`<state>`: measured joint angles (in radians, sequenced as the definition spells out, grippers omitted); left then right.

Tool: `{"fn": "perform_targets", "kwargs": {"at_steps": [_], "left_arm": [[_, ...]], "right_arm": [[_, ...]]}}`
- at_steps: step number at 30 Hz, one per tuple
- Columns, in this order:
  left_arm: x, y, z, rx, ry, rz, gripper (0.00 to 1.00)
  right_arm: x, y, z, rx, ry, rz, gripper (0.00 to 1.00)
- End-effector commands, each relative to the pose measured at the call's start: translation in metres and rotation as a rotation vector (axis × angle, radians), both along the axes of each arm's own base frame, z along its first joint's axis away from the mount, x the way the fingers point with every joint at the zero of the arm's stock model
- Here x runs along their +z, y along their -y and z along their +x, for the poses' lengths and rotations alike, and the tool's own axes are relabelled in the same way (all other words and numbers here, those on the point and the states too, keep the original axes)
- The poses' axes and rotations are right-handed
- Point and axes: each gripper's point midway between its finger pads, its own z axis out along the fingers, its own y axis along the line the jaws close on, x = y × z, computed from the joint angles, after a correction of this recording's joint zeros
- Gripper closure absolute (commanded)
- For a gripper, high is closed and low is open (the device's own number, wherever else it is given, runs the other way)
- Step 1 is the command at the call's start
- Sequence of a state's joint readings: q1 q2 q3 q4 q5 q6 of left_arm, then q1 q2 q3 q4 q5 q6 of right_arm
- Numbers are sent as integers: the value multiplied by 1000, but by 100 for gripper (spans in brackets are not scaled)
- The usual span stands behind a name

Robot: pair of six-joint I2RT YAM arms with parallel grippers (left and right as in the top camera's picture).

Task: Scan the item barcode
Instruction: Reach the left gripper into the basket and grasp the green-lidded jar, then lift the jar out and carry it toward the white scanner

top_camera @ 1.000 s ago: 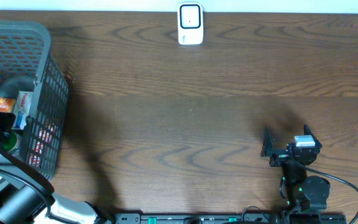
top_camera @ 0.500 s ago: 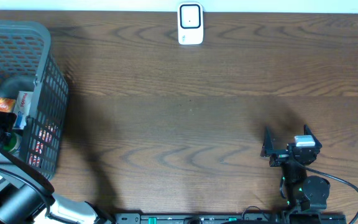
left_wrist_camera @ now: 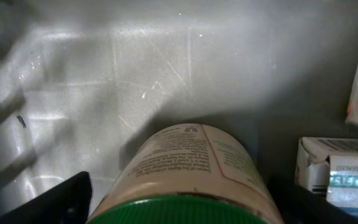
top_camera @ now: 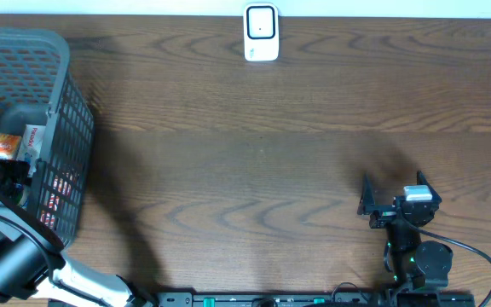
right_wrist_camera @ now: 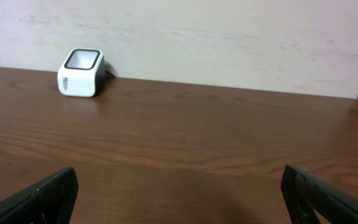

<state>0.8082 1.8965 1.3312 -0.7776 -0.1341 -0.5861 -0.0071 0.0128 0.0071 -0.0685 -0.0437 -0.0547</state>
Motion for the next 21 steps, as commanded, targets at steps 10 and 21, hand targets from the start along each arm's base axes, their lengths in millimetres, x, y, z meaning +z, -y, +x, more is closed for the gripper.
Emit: {"fn": "perform_targets", "kwargs": {"at_steps": [10, 21], "left_arm": [[25, -2, -1, -19, 21, 41, 33], [134, 18, 16, -71, 317, 143, 32]], "right_arm": [[0, -1, 0, -1, -1, 15, 1], [-1, -1, 0, -1, -1, 15, 1]]}}
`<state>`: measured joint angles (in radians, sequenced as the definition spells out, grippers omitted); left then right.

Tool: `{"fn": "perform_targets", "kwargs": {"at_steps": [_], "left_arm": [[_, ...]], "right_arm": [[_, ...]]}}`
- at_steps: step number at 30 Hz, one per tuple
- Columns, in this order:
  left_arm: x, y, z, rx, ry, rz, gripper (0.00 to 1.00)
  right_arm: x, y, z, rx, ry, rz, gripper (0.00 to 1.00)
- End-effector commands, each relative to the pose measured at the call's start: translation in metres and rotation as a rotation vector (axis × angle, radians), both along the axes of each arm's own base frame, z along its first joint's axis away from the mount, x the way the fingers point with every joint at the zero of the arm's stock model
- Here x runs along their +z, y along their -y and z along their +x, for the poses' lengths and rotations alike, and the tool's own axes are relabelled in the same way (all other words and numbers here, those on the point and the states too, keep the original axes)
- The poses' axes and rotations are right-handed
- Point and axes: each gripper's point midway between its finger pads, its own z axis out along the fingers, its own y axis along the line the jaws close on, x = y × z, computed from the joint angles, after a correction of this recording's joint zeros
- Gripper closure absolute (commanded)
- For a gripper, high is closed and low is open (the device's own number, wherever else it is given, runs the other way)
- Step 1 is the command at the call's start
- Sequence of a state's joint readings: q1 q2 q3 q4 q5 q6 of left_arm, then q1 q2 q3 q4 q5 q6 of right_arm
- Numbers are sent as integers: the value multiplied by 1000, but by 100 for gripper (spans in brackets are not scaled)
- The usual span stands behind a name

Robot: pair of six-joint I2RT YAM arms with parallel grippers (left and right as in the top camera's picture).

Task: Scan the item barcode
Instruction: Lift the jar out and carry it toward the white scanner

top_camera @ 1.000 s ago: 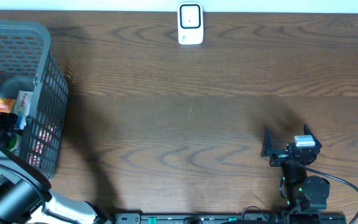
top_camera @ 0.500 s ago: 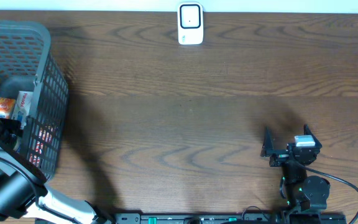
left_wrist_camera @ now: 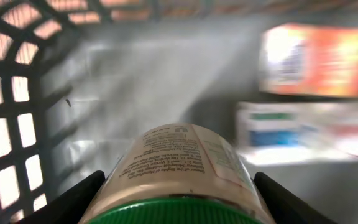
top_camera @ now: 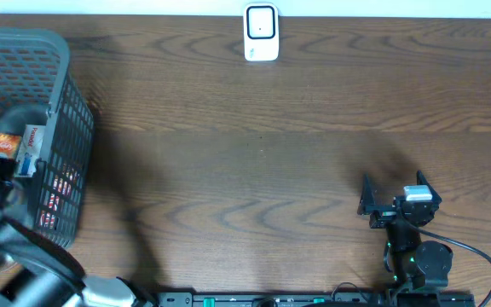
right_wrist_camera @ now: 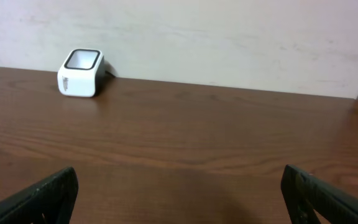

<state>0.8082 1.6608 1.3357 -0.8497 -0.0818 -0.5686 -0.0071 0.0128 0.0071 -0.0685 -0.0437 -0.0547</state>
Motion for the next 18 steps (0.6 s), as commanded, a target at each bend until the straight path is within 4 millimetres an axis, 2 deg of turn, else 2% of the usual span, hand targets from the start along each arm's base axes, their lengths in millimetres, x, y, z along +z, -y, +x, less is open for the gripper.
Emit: {"fn": "perform_targets", "kwargs": {"at_steps": [1, 5, 8, 11, 12, 15, 16, 18], "left_arm": [[71, 13, 18, -64, 227, 67, 33], [127, 45, 29, -152, 448, 77, 32], [167, 84, 38, -250, 642, 22, 32], [198, 121, 43, -303, 810, -85, 32], [211, 139, 45, -338, 877, -144, 31], [233, 175, 51, -440, 976, -244, 31], [238, 193, 53, -490, 992, -287, 32], [238, 215, 58, -555, 985, -324, 32]], "right_arm": [[0, -1, 0, -1, -1, 15, 1], [0, -1, 0, -1, -1, 15, 1], [0, -1, 0, -1, -1, 15, 1], [0, -1, 0, -1, -1, 15, 1], [0, -1, 0, -1, -1, 15, 1], [0, -1, 0, -1, -1, 15, 1], [0, -1, 0, -1, -1, 15, 1], [0, -1, 0, -1, -1, 15, 1]]}}
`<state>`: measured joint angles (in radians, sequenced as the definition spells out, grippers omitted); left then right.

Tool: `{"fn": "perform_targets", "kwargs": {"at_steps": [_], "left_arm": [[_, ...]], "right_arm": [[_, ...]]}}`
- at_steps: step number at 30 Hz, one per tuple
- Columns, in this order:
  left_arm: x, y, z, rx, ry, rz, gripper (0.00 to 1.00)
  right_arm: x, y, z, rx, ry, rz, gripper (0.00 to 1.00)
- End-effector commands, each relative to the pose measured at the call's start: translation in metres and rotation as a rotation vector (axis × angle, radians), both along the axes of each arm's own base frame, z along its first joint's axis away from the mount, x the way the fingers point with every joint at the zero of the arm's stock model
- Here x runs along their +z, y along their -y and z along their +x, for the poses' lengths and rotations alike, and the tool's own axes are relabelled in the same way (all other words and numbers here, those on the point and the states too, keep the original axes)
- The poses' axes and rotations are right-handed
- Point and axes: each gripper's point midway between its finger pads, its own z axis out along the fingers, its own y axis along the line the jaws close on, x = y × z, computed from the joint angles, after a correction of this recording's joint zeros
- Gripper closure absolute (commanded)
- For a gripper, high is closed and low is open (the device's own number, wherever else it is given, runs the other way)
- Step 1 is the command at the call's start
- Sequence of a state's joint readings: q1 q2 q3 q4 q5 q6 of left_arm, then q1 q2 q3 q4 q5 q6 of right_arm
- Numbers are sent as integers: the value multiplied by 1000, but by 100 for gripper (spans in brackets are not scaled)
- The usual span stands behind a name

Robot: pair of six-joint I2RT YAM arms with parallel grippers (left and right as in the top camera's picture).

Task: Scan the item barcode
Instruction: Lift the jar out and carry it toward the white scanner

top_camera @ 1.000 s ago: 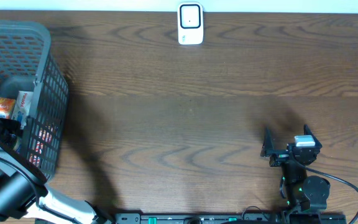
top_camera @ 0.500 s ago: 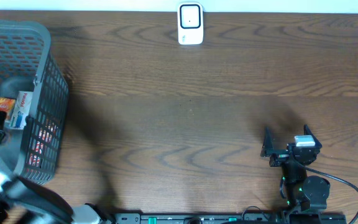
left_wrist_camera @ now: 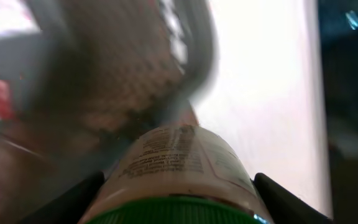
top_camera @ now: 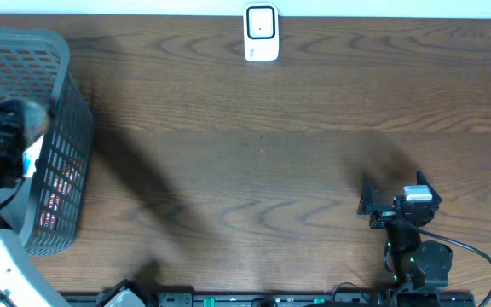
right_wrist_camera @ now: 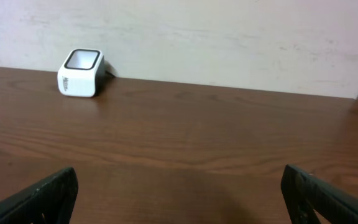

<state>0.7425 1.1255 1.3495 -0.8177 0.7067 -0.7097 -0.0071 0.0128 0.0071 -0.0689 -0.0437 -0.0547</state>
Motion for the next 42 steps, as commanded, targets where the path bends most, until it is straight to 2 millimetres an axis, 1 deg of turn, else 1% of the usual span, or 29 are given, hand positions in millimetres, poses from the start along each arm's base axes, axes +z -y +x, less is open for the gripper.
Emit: {"fn": "perform_targets", "kwargs": {"at_steps": [1, 2, 3, 6, 9, 12, 14, 18, 22, 24, 26, 28, 30, 32, 35, 38, 40, 42], "left_arm": [[26, 67, 11, -241, 88, -93, 32], [23, 78, 14, -274, 76, -95, 32], [20, 93, 17, -318, 63, -90, 31], [2, 126, 26, -386, -12, -27, 31], [-23, 157, 35, -434, -101, 99, 32], [-51, 194, 43, -494, -194, 229, 32], [-69, 213, 47, -522, -248, 304, 32], [-117, 249, 55, -580, -375, 465, 32], [-170, 274, 59, -636, -501, 602, 32], [-198, 287, 60, -672, -561, 629, 32], [-223, 297, 61, -680, -609, 629, 32], [-246, 304, 62, -643, -658, 598, 31], [-263, 305, 62, -577, -704, 552, 32], [-278, 301, 61, -461, -751, 504, 32], [-292, 289, 59, -234, -800, 419, 32], [-301, 289, 57, -76, -818, 307, 32], [-304, 293, 57, -21, -821, 248, 32], [-304, 297, 60, -13, -809, 216, 31]], "right_arm": [[0, -1, 0, -1, 0, 15, 1], [0, -1, 0, -1, 0, 15, 1], [0, -1, 0, -1, 0, 15, 1], [0, -1, 0, -1, 0, 15, 1], [0, -1, 0, -1, 0, 15, 1], [0, -1, 0, -1, 0, 15, 1], [0, -1, 0, -1, 0, 15, 1], [0, -1, 0, -1, 0, 15, 1], [0, -1, 0, -1, 0, 15, 1], [0, -1, 0, -1, 0, 15, 1], [-1, -1, 0, -1, -1, 15, 1], [0, -1, 0, -1, 0, 15, 1], [0, -1, 0, -1, 0, 15, 1], [-1, -1, 0, -1, -1, 15, 1], [-1, -1, 0, -1, -1, 15, 1], [0, -1, 0, -1, 0, 15, 1], [0, -1, 0, -1, 0, 15, 1], [0, -1, 0, -1, 0, 15, 1]]}}
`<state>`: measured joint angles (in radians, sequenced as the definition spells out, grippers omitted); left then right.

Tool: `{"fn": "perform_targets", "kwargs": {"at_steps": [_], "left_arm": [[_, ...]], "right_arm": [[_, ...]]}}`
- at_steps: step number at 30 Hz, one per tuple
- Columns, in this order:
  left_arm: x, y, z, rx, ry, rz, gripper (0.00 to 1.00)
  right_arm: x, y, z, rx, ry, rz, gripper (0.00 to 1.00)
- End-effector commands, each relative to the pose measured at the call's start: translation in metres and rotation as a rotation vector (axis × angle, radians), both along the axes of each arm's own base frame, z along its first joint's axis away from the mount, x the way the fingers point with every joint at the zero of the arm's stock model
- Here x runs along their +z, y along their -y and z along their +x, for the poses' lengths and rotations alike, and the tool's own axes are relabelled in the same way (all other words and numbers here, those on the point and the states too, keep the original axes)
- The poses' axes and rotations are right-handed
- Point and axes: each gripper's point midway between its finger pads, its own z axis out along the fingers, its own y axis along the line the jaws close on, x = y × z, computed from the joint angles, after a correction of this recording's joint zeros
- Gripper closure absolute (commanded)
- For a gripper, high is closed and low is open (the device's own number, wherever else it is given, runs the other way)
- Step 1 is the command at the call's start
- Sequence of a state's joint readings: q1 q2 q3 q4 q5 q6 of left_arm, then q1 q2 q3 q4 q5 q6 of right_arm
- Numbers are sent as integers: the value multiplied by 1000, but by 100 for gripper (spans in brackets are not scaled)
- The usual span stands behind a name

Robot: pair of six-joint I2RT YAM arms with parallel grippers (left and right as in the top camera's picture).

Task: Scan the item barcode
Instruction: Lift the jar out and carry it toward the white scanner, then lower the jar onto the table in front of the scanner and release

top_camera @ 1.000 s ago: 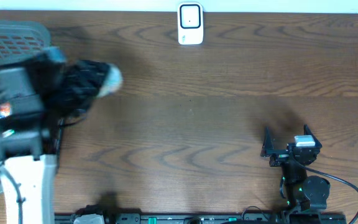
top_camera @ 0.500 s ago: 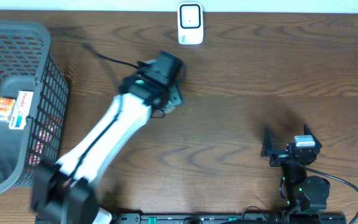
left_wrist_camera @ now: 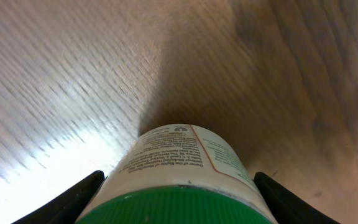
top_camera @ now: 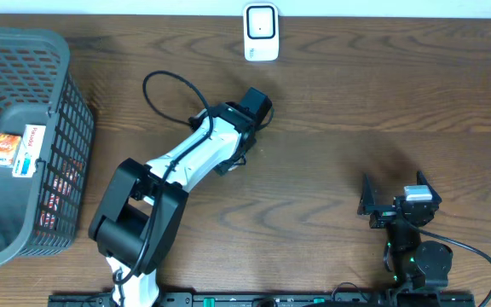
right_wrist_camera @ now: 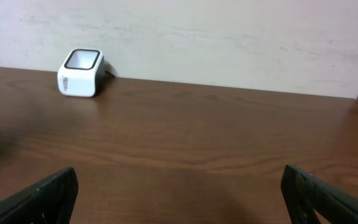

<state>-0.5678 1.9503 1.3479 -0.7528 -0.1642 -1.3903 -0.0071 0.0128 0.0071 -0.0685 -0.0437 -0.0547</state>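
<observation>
A white bottle with a green cap and a printed label is held low over the wooden table, my left gripper shut on it. In the overhead view the left gripper sits just in front of the white barcode scanner, and the arm hides the bottle. The scanner stands at the table's far edge by the wall. My right gripper rests open at the front right with nothing between its fingers.
A grey mesh basket stands at the table's left end with boxed items inside. The left arm and its looped cable stretch across the middle. A pale wall runs behind the scanner.
My left gripper, still holding the bottle, was at the basket on the left and is now at the middle of the table in front of the scanner. The right arm has not moved.
My left gripper was down inside the basket with its fingers around the green-capped bottle. Then it held the bottle higher among the boxes, then at the basket's rim. Now the bottle is out over the table near the scanner.
</observation>
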Motion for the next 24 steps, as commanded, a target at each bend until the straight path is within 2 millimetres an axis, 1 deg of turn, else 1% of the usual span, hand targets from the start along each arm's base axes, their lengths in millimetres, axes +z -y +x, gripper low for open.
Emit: {"fn": "perform_targets", "kwargs": {"at_steps": [1, 2, 3, 4, 5, 9, 11, 14, 18, 21, 23, 24], "left_arm": [[-2, 1, 4, 182, 43, -33, 27], [-2, 1, 4, 181, 43, -34, 24], [-2, 2, 3, 179, 41, -34, 14], [-2, 2, 2, 178, 38, -32, 8], [-2, 2, 0, 175, 32, -26, 4], [-1, 8, -4, 144, 25, -29, 2], [4, 11, -4, 67, 30, -21, 1], [30, 14, 3, -126, 68, -8, 1], [85, 15, 11, -463, 167, 37, 1], [133, 7, 3, -754, 245, 124, 1], [164, -6, -8, -937, 282, 205, 1], [174, -15, -14, -1003, 283, 241, 1]], "right_arm": [[0, -1, 0, -1, -1, 15, 1], [0, -1, 0, 0, -1, 15, 1], [0, -1, 0, 0, -1, 15, 1], [0, -1, 0, 0, -1, 15, 1], [0, -1, 0, 0, -1, 15, 1], [0, -1, 0, 0, -1, 15, 1], [0, -1, 0, 0, -1, 15, 1], [0, -1, 0, 0, -1, 15, 1], [0, -1, 0, 0, -1, 15, 1], [0, -1, 0, 0, -1, 15, 1], [0, -1, 0, 0, -1, 15, 1], [0, -1, 0, 0, -1, 15, 1]]}}
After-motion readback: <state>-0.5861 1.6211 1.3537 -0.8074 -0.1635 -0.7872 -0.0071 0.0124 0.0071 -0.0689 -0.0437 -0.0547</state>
